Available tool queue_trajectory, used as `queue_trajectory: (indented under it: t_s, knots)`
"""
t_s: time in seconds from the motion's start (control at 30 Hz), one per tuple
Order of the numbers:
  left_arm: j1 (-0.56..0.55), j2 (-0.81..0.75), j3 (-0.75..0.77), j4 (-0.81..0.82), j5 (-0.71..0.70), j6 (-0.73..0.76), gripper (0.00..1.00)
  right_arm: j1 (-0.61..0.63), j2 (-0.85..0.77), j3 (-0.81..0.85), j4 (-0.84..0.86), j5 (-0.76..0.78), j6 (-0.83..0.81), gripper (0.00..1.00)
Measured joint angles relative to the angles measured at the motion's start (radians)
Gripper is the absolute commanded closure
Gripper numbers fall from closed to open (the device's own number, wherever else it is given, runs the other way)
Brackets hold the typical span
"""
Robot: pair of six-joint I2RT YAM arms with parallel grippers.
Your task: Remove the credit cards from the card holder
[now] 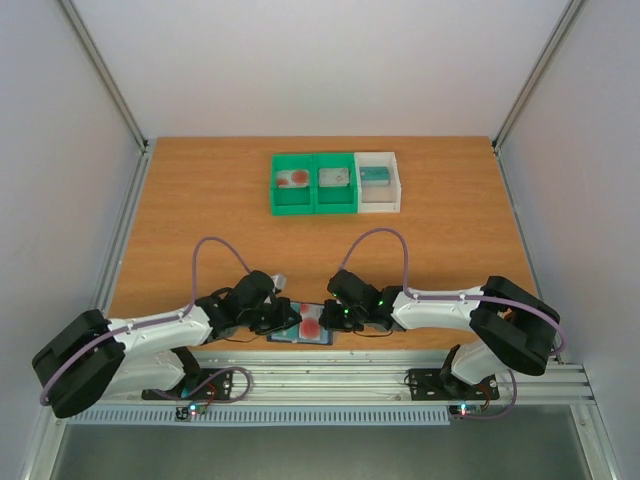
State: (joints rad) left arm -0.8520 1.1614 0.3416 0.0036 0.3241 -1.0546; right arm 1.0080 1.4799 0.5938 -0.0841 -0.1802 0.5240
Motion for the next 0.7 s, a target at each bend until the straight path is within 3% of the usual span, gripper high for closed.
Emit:
queue_trajectory:
  t_s: [0.57,0.7]
  knots:
    - [0.022,-0.107,-0.004,-0.124,-0.026,0.017,1.00,-0.005,-0.001,0.007,-0.016,0.001,-0.001,0.90]
    - [0.023,-0.113,-0.004,-0.123,-0.024,0.017,1.00,-0.005,-0.018,0.010,-0.047,-0.003,-0.002,0.85]
